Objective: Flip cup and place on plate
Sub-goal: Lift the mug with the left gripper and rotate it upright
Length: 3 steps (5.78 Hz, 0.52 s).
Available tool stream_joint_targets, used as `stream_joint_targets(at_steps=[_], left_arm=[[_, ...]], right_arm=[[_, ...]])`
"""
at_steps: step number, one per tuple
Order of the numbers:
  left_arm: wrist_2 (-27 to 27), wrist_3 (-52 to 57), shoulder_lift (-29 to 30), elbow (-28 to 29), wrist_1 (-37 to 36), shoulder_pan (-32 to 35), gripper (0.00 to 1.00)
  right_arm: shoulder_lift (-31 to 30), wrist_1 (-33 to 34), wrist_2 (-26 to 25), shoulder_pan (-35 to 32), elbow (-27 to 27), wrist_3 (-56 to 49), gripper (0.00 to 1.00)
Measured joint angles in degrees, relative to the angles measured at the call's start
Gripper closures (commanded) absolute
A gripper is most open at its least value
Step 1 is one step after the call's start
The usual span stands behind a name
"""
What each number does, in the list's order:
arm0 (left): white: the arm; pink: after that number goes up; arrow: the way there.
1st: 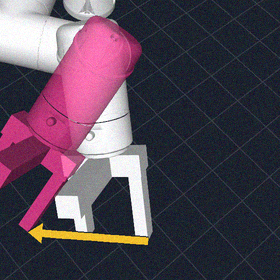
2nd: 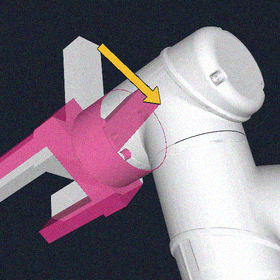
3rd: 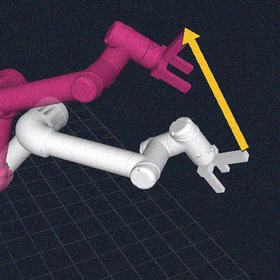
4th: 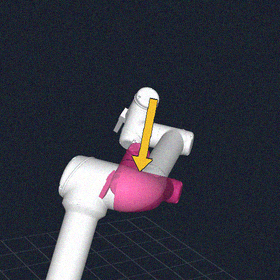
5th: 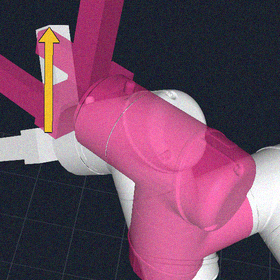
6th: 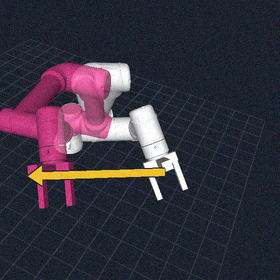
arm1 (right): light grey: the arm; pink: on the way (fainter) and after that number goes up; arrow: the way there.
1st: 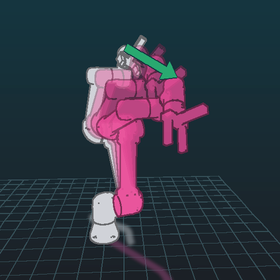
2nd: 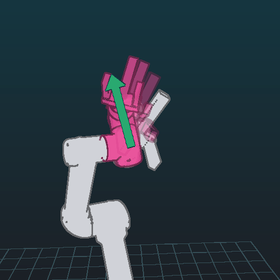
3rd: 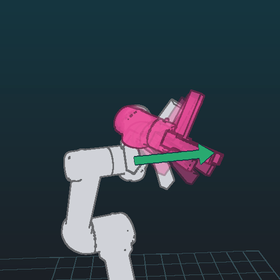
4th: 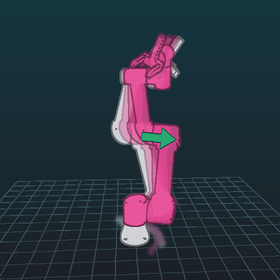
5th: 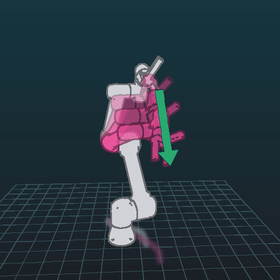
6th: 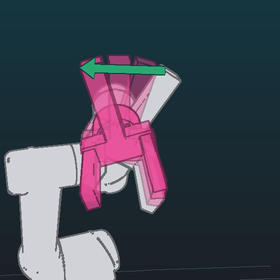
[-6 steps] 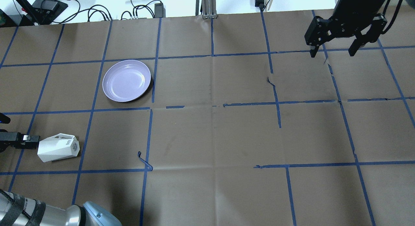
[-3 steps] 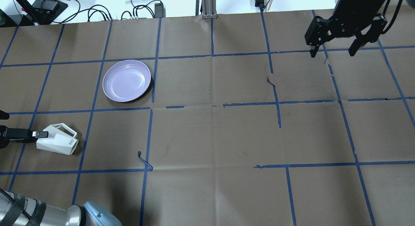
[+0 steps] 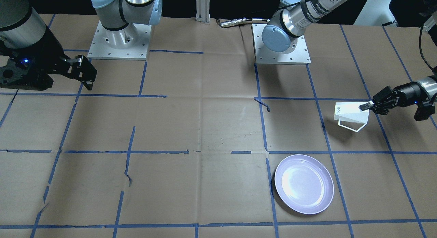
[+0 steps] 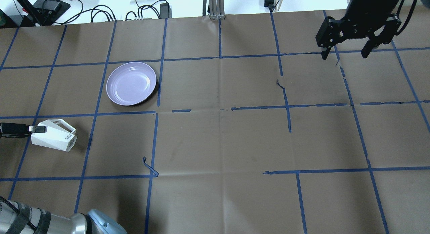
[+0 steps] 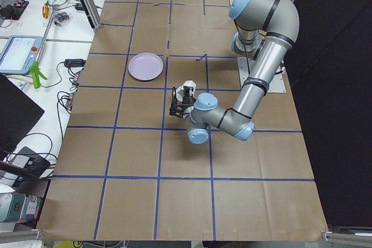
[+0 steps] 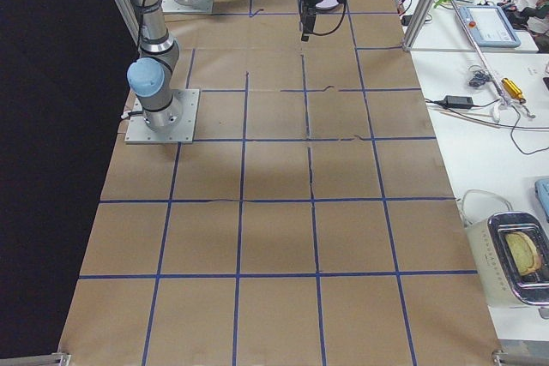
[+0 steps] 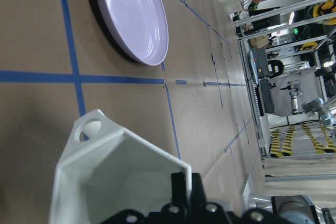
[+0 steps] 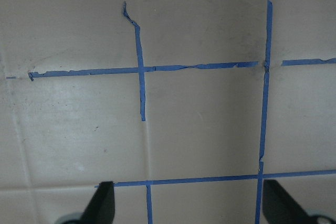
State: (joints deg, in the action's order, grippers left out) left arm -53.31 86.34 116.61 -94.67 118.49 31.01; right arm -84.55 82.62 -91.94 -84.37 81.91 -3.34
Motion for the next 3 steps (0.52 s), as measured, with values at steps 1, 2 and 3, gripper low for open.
stream_joint_targets(at_steps=[1,2,3], left_arm=[[-0.72,-2.57,-5.45,0.32,-3.94,3.42,1.0],[-3.29,-5.61,-10.54,0.46,-10.07,7.71,0.99],[-6.57,-8.7,-14.31,0.43,-16.75,13.23,0.99]], right_arm=[[0.0,0.0,0.0,0.0,0.0,0.0,0.0],[0.0,0.0,0.0,0.0,0.0,0.0,0.0],[0.0,0.0,0.0,0.0,0.0,0.0,0.0]])
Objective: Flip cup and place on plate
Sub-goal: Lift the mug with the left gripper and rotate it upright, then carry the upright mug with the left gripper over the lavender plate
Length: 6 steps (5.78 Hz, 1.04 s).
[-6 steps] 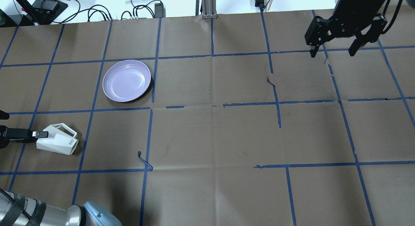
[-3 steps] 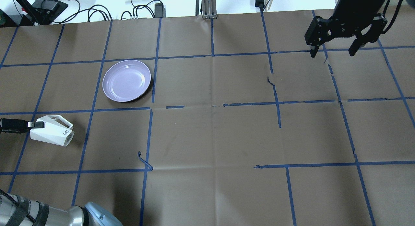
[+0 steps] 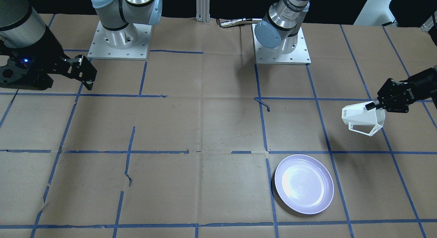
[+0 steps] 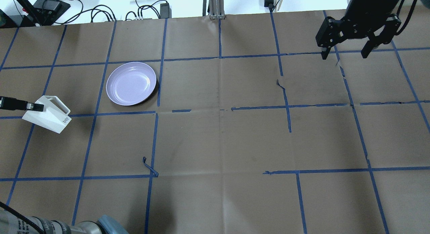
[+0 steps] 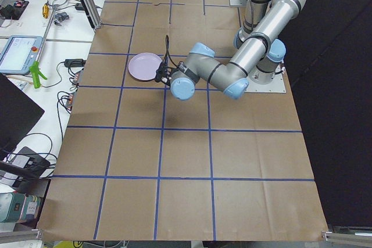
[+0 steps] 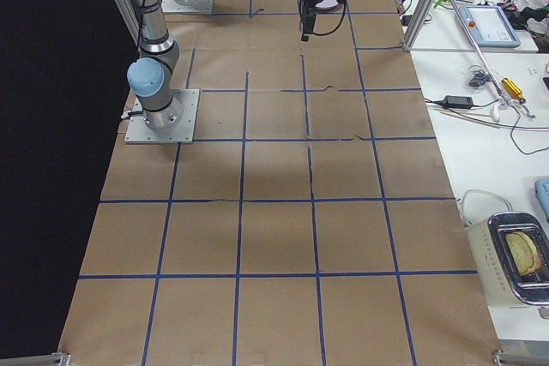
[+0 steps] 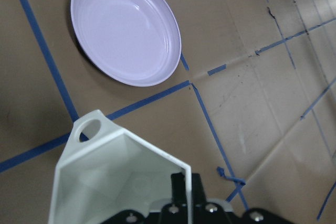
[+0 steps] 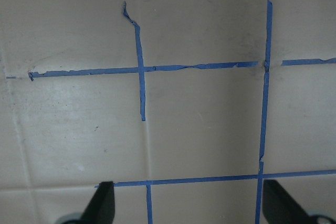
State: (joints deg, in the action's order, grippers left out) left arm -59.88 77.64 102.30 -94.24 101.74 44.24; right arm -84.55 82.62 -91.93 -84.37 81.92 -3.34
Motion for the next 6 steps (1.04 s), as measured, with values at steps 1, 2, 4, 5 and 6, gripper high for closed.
stream_joint_targets(at_steps=[1,2,4,5,6], left_arm=[[-4.45,-4.87,-2.63,-0.08,-7.03,6.69,0.99],[-9.63,-10.48,-4.16,-0.42,-13.96,13.43,0.99],[-16.95,-24.11,-3.53,-1.84,-28.44,25.5,0.99],[-19.88,-29.31,-1.84,-4.16,-38.4,30.14,0.99],[-21.6,-32.74,0.33,-7.48,-48.68,33.48,0.99]], right_arm=[[0.0,0.0,0.0,0.0,0.0,0.0,0.0],[0.0,0.0,0.0,0.0,0.0,0.0,0.0],[0.0,0.0,0.0,0.0,0.0,0.0,0.0],[-0.01,0.0,0.0,-0.01,0.0,0.0,0.0],[-0.01,0.0,0.0,-0.01,0.0,0.0,0.0]])
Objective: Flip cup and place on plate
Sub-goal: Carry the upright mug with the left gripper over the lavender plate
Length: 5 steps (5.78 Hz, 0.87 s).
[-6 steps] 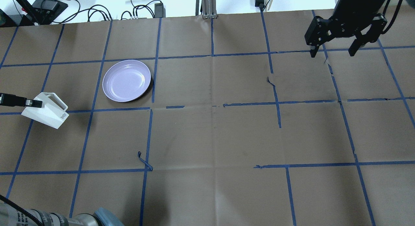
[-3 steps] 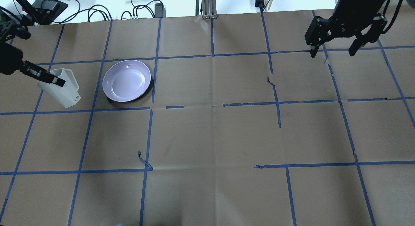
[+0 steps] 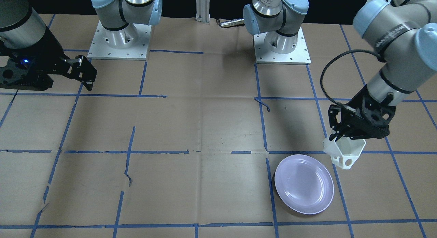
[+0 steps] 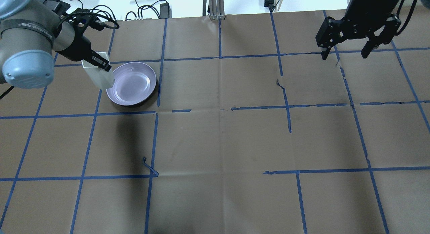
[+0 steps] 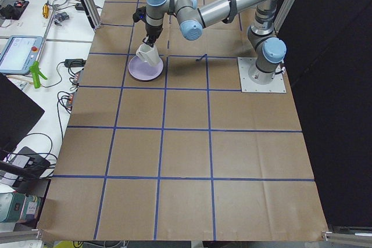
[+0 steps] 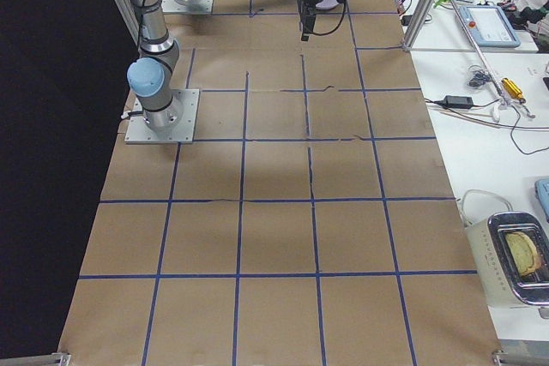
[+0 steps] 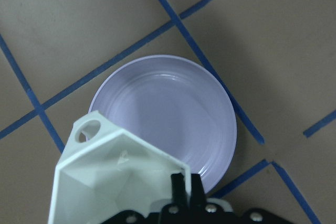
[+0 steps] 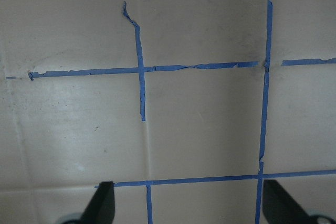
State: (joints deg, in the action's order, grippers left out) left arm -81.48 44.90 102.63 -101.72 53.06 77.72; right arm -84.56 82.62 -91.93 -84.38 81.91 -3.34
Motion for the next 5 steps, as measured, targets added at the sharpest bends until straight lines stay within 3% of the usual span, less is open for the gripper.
stream_joint_targets(at_steps=[2,5], left_arm=[[-0.46,-1.78,3.71,-4.3,-11.79,2.55,0.99],[-0.02,-2.0,6.76,-5.71,-16.1,3.03,0.95]], right_arm=[[0.0,0.0,0.0,0.0,0.0,0.0,0.0],[0.0,0.0,0.0,0.0,0.0,0.0,0.0]])
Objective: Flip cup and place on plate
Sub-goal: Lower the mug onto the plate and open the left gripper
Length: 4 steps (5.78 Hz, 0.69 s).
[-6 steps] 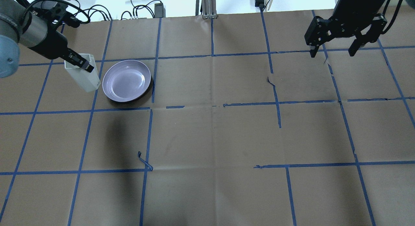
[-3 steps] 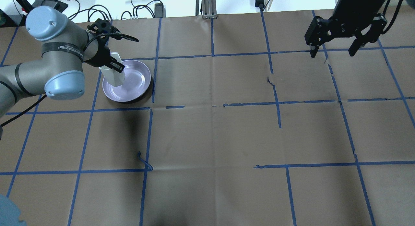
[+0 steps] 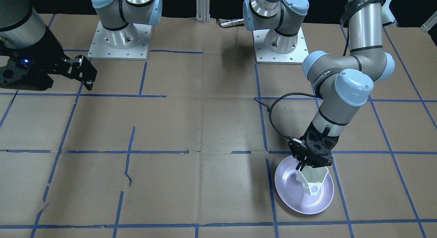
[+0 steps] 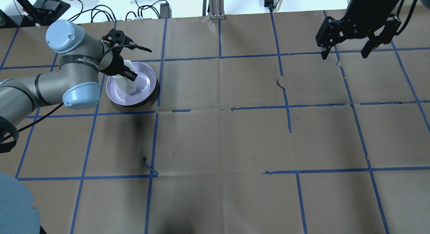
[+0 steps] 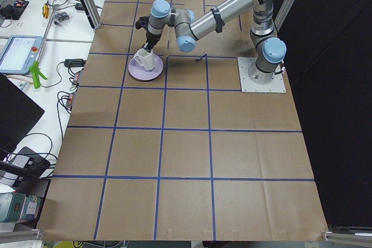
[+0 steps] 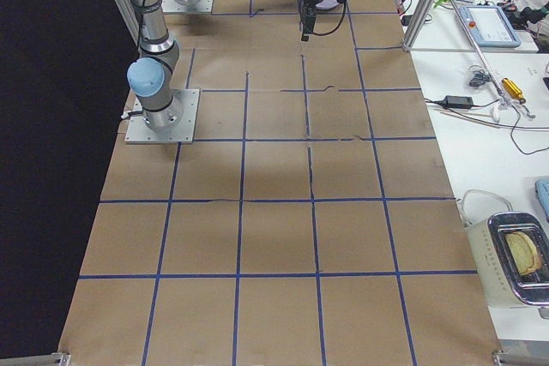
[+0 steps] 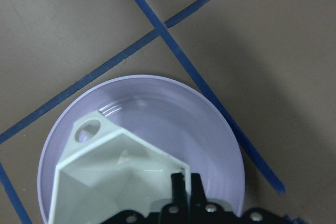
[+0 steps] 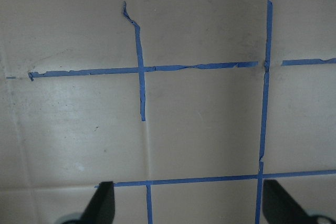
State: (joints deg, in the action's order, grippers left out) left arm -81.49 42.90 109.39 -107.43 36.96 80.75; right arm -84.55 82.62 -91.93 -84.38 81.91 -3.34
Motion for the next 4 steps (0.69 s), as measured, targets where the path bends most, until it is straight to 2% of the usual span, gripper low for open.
stream_joint_targets(at_steps=[1,2,4], left_arm=[[0.11,-0.01,0.66,-0.38,-1.56,0.02,0.68],[0.14,-0.01,1.17,-0.59,-2.54,0.02,0.02],[-0.24,-0.07,0.94,-0.42,-2.44,0.02,0.01]], right_arm=[[0.0,0.0,0.0,0.0,0.0,0.0,0.0],[0.0,0.0,0.0,0.0,0.0,0.0,0.0],[0.0,0.0,0.0,0.0,0.0,0.0,0.0]])
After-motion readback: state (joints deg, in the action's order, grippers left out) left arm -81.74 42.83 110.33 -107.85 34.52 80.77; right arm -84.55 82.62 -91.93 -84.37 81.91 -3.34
